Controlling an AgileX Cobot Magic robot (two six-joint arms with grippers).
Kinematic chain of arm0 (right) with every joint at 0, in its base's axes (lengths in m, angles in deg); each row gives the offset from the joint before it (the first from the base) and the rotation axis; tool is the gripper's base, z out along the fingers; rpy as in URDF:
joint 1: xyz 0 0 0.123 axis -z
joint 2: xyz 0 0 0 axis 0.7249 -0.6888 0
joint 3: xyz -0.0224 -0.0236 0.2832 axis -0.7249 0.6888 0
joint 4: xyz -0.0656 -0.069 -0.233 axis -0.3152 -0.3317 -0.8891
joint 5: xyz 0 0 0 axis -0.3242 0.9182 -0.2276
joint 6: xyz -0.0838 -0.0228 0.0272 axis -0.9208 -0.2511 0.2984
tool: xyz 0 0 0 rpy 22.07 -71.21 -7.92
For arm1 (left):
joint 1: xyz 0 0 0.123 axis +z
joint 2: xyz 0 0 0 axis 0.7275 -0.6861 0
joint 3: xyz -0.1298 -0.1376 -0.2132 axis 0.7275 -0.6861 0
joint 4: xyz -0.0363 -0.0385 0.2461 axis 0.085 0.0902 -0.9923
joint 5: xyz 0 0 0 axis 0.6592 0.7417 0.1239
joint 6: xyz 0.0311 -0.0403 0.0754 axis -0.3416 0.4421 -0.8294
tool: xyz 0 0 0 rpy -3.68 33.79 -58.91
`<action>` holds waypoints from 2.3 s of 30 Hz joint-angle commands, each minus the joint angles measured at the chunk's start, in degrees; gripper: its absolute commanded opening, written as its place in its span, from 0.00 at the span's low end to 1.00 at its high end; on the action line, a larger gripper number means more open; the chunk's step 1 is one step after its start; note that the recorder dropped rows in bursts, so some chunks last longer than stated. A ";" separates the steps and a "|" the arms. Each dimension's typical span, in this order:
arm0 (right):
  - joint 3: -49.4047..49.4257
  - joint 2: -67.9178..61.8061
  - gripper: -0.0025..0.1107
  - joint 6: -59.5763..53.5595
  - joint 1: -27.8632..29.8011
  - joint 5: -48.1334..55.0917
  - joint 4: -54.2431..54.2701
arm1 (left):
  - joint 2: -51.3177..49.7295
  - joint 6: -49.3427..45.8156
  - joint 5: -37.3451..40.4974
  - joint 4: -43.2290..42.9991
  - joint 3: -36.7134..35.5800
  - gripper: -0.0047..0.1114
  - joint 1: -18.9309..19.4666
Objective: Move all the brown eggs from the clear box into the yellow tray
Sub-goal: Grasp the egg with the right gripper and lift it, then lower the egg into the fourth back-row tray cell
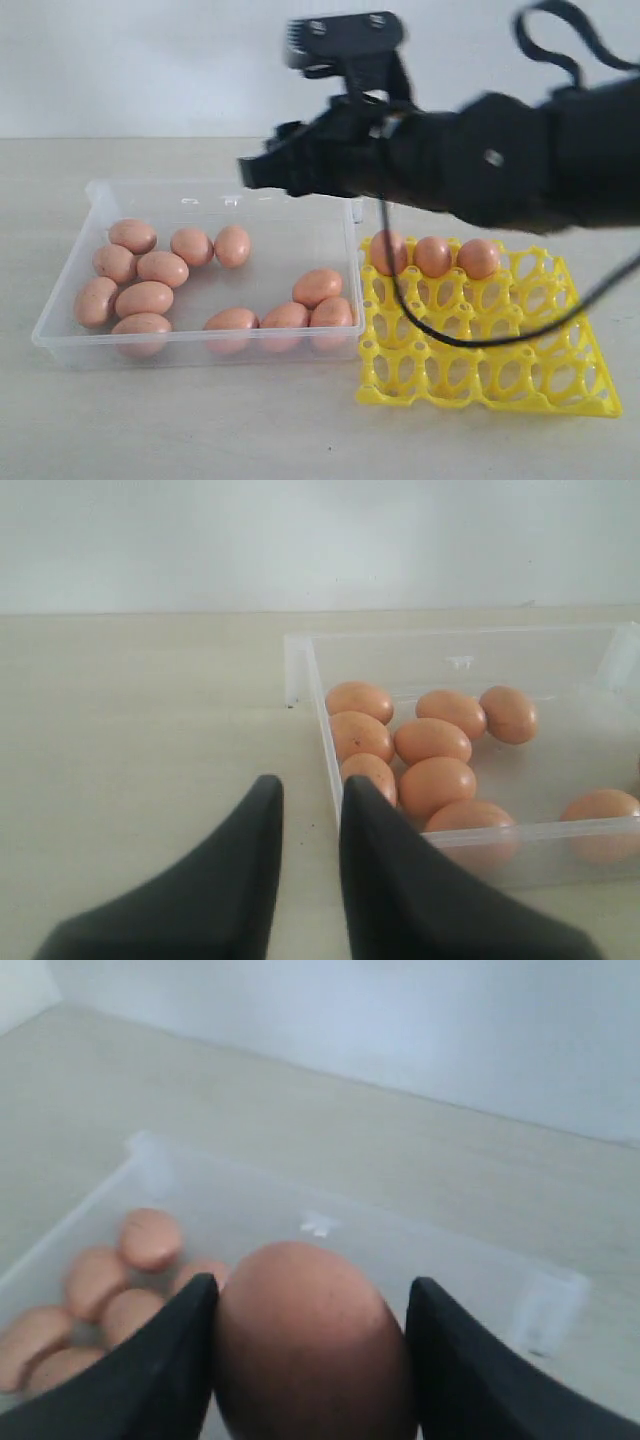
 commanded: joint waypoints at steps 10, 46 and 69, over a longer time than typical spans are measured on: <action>7.61 -0.90 0.02 95.71 58.05 -54.26 -104.32 | 0.11 0.55 -0.07 0.34 0.15 0.23 -0.19; 5.56 -18.31 0.02 87.93 58.52 -40.68 -114.44 | 0.11 0.55 -0.07 0.34 0.15 0.23 -0.19; 5.56 -22.49 0.02 86.41 57.31 -39.69 -111.90 | 0.11 0.55 -0.07 0.34 0.15 0.23 -0.19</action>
